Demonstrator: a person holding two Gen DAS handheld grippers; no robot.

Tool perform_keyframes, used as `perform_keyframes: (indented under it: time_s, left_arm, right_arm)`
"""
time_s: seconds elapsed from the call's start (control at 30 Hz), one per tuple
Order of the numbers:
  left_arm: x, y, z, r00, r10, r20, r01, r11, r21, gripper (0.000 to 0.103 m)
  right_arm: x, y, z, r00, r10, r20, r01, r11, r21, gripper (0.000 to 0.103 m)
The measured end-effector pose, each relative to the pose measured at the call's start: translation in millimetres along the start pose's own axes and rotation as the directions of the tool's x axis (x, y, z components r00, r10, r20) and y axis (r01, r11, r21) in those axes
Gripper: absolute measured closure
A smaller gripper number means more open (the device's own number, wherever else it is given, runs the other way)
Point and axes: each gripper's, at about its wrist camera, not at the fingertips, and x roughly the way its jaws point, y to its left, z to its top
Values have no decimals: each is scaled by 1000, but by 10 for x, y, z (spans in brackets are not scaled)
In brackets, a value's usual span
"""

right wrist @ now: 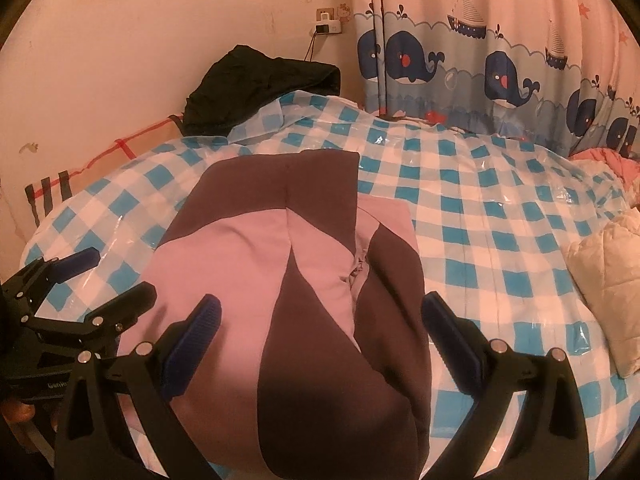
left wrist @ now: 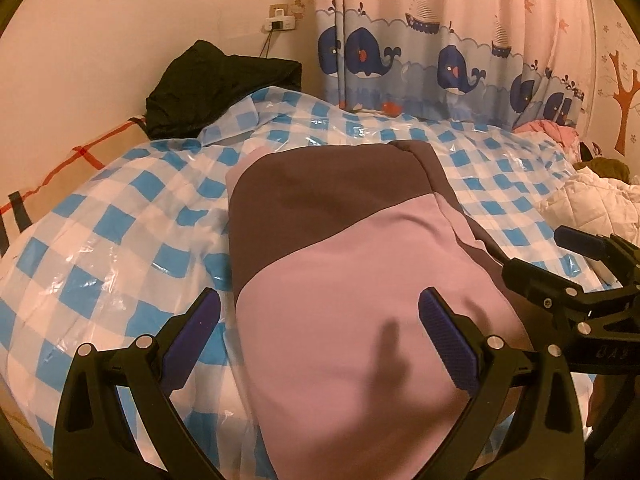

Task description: Fold large clothes

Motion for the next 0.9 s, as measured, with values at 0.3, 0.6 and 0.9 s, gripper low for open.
perform_keyframes:
  time_s: [0.3,0.6,0.9]
  left_arm:
    - [-27,0,21,1000,-1,3,1,1000,-5,8]
    - [-26,1,20,1000,0,3,0,1000,-5,8]
    - [-42,-10,20,1000,0,-1,0,1000,-10,8]
  right_arm:
    - [19,12,-10,1000,-7,-3,7,1000,-4,7]
    - [17,20,-10,1000,-8,-2,8,1000,-5,7]
    - [12,21,-6,1000,-9,-2,9,1000,-7,7]
